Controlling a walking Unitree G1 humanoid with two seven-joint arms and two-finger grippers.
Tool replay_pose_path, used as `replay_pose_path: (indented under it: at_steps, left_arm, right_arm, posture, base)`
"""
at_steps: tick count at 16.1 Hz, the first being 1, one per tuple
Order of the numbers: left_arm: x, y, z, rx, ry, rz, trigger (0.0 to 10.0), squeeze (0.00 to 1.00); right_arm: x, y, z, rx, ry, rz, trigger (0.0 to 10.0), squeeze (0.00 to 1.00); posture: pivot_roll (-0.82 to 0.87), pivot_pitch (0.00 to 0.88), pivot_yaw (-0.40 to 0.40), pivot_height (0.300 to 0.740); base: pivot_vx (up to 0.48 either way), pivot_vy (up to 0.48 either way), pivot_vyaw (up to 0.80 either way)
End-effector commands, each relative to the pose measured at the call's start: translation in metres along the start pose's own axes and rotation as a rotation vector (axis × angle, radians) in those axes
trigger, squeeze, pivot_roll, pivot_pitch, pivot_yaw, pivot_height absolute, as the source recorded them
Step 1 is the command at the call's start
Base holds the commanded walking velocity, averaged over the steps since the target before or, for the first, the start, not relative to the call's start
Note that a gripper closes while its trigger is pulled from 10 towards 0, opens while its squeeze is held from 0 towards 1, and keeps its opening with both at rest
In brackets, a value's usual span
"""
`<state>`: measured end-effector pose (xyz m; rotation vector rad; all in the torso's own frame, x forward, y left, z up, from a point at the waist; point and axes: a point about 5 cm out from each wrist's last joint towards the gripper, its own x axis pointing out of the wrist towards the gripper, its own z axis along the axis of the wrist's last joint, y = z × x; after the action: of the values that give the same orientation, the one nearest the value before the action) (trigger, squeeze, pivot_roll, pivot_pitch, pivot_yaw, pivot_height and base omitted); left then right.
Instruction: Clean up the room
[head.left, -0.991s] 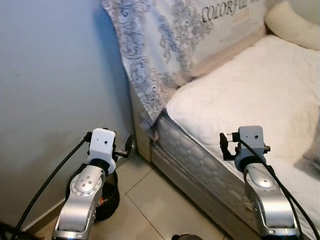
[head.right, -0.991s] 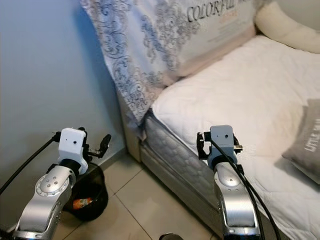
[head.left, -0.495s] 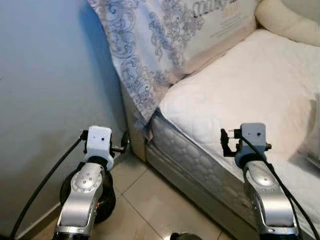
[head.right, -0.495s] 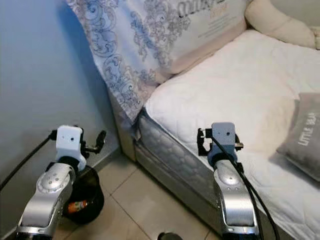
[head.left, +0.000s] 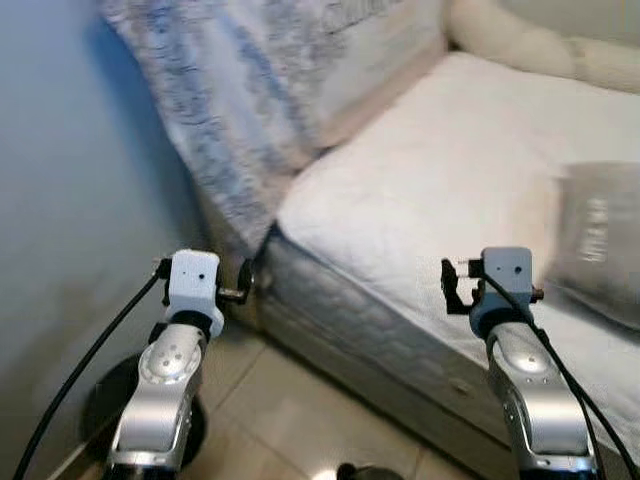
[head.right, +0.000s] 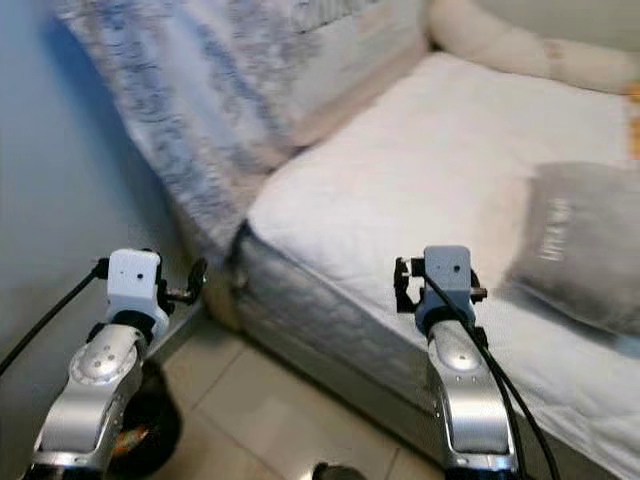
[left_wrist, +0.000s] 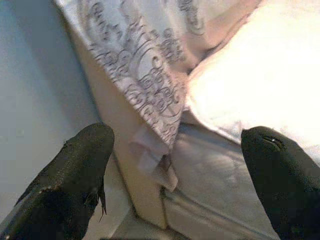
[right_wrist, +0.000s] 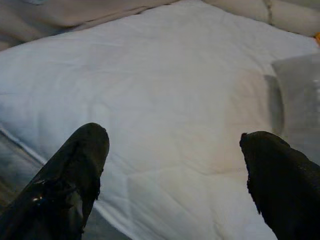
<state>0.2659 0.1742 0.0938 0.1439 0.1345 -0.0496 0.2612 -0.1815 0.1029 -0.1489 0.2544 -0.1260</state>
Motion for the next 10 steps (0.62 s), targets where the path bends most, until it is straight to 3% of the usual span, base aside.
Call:
replay_pose_path:
  at_steps: [1,10]
  left_arm:
    - [0.0017,-0.0011,0.0014,0.006,-0.005,0.001,10.0,0.00]
    - [0.0018,-0.0024,0.0018,-0.009,-0.006,-0.006,10.0,0.00]
  right_arm:
    - [-0.0006,-0.0029,0.0021,0.001,-0.004,-0.013,10.0,0.00]
    - [-0.0005,-0.0036,0.0035,0.001,-0.009,-0.018,10.0,0.00]
  posture:
    - [-0.01,0.000,0.008,0.740]
    - [-0.01,0.000,0.010,0.740]
  base:
    - [0.000,-0.259,-0.80]
    - [0.000,-0.229,-0.80]
